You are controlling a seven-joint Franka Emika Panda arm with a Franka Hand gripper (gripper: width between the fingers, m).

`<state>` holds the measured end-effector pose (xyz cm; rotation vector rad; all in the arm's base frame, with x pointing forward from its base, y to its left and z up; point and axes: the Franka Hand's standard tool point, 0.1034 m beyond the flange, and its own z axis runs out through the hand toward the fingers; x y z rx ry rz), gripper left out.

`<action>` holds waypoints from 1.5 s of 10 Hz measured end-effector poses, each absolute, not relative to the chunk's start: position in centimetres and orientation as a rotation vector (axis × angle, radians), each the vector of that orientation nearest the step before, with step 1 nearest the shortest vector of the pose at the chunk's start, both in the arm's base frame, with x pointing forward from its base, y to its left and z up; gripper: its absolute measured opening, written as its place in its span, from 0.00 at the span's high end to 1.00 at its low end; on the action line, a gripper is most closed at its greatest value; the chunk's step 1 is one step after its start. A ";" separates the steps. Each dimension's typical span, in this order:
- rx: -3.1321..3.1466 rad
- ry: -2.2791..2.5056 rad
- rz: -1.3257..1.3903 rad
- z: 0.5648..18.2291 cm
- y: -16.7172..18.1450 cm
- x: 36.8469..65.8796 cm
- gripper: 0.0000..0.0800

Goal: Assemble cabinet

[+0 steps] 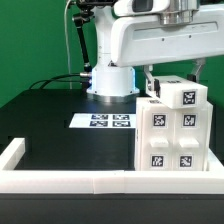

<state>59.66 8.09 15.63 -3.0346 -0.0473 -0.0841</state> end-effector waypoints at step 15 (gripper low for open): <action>-2.418 1.726 -0.033 15.7 9.4 59.0 0.30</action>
Offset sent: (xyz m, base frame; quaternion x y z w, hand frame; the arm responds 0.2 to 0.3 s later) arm 0.0000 0.0000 0.0000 0.0000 0.0000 0.1296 0.9916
